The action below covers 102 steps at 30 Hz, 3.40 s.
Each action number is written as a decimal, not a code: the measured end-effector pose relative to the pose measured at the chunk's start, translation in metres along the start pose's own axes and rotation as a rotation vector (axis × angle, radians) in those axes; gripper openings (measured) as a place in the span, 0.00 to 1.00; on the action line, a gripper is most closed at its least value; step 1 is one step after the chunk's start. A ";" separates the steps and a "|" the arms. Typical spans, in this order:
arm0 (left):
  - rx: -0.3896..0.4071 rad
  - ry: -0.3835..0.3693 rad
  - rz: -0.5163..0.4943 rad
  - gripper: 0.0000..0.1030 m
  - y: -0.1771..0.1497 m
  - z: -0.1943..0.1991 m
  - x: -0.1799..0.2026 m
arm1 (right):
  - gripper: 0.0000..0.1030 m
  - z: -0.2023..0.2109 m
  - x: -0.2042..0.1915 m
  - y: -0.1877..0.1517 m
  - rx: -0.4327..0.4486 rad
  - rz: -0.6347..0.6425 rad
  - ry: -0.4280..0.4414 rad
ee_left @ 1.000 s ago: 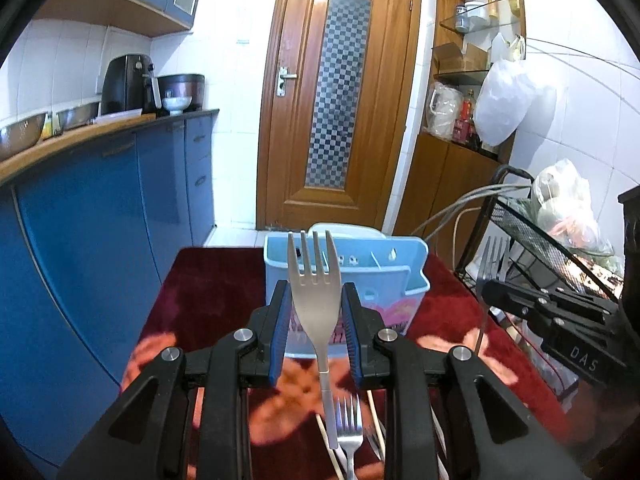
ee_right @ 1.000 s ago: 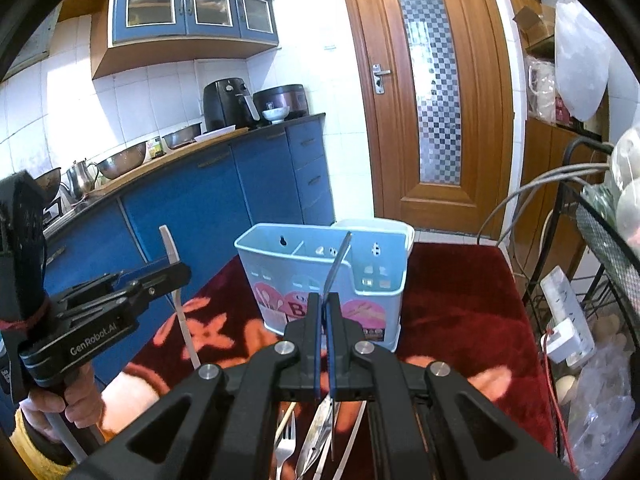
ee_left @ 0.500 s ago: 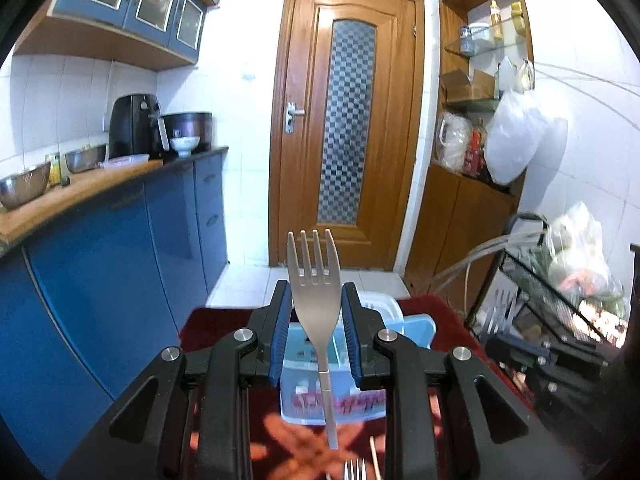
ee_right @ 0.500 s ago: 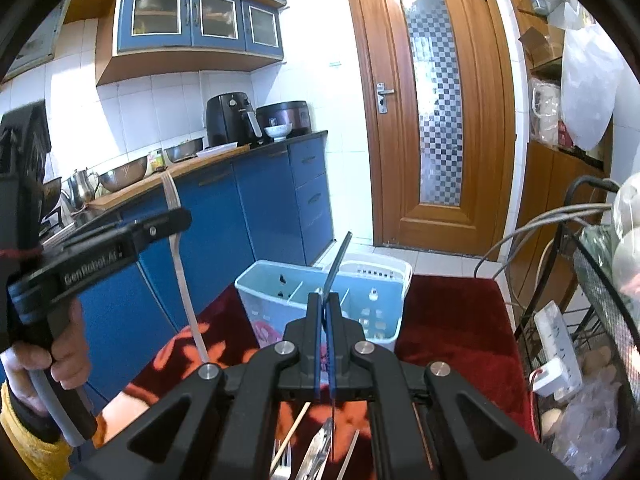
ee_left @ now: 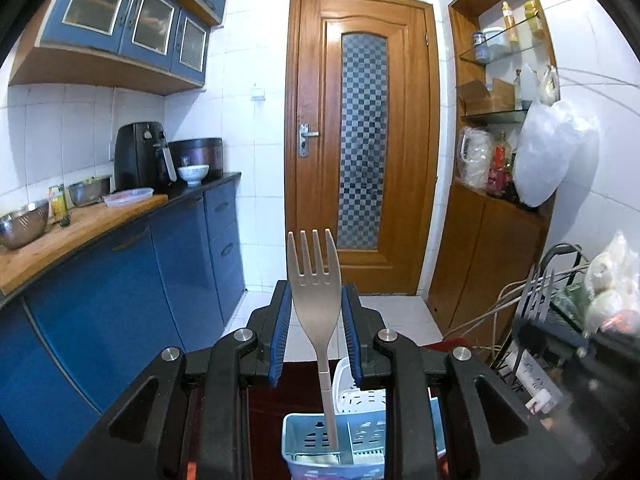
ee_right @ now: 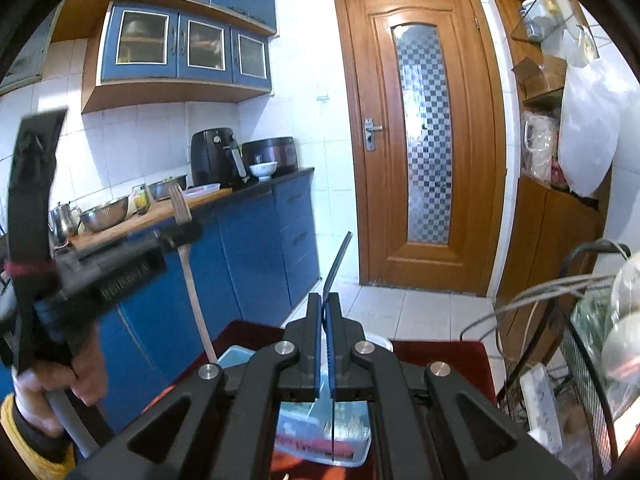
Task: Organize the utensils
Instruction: 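Lift both forks and lower them into the blue Box caddy with both tools, then open both tools to release the forks and withdraw toward the utensils, then grasp a steel fork with the left tool while the right tool grasps a thin silver utensil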
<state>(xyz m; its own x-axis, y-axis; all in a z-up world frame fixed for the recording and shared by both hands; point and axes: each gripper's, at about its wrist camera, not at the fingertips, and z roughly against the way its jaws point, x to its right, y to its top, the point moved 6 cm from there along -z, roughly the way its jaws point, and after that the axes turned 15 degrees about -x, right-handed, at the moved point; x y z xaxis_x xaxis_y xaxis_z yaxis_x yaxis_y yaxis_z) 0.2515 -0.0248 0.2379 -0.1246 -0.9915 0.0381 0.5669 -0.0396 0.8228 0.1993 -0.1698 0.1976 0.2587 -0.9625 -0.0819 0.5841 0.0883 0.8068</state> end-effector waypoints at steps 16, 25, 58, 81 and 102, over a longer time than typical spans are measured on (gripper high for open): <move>-0.157 0.008 0.029 0.25 -0.068 -0.109 -0.011 | 0.03 -0.099 0.011 -0.032 -0.139 -0.018 0.020; -0.192 -0.005 -0.015 0.25 -0.100 -0.120 -0.002 | 0.04 -0.114 0.011 -0.054 -0.187 -0.020 0.040; -0.243 -0.040 -0.077 0.46 -0.140 -0.011 -0.002 | 0.29 -0.032 -0.002 -0.112 -0.273 -0.094 0.095; -0.523 -0.052 -0.025 0.46 -0.263 -0.001 -0.011 | 0.29 -0.035 -0.004 -0.216 -0.536 -0.106 0.069; -0.647 -0.080 -0.032 0.46 -0.316 -0.041 0.020 | 0.29 -0.052 0.008 -0.258 -0.611 -0.137 0.063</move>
<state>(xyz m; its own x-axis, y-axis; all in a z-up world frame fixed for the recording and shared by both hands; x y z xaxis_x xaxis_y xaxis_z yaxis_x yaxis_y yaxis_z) 0.1035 -0.0368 -0.0448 -0.1956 -0.9772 0.0824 0.9347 -0.1604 0.3173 0.0904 -0.1871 -0.0417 0.1845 -0.9601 -0.2103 0.9446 0.1142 0.3077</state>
